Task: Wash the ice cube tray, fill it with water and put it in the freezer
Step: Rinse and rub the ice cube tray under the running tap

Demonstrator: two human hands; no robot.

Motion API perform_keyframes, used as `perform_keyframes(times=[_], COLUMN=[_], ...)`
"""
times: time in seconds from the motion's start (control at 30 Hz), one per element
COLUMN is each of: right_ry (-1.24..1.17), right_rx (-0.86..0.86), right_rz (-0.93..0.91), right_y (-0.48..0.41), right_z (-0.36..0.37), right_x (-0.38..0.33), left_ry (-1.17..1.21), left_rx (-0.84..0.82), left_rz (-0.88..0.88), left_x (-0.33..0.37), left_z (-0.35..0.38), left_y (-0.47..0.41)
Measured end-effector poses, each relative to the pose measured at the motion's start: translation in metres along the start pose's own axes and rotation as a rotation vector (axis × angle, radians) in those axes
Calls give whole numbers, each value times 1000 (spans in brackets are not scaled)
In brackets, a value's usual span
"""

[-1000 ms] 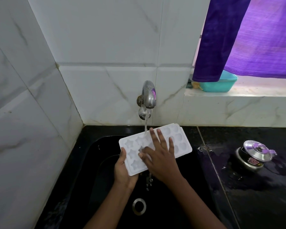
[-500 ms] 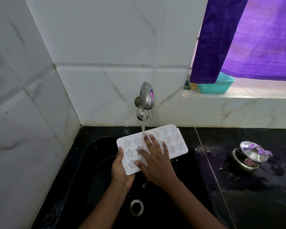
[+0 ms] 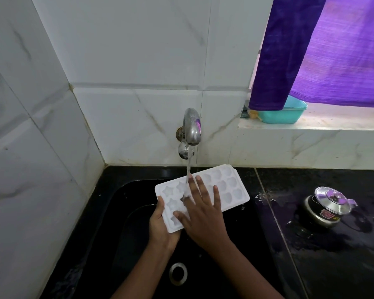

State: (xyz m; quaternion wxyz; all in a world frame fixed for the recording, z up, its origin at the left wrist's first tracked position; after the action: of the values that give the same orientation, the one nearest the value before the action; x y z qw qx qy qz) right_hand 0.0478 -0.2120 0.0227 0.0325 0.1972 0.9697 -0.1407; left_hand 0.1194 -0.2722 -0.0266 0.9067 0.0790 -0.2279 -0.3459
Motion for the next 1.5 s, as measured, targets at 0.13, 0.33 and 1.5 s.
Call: perform_keyframes(times=[0.13, 0.33, 1.5], right_ry=[-203, -337, -70], right_rx=[-90, 69, 147], right_rz=[24, 143, 132], right_y=[2, 15, 19], right_z=[7, -13, 6], right_x=[10, 27, 4], left_ry=[-48, -35, -45], left_rx=[-5, -21, -14], left_rz=[-4, 32, 23], left_x=[7, 11, 10], left_z=[-3, -9, 2], left_y=[-4, -4, -8])
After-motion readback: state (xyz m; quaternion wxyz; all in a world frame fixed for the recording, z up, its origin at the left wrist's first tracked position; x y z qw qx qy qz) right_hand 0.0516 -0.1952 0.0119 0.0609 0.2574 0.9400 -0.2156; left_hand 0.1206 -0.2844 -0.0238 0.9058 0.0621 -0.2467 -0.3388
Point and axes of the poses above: each hand's wrist, its own y-axis away from the middle knuckle, its own z-axis out of the palm, x = y × z, the point moved 4 cm from there along -y, towards the middle knuckle, and after that the axes turned 6 degrees about z, right-handed, at the moved point
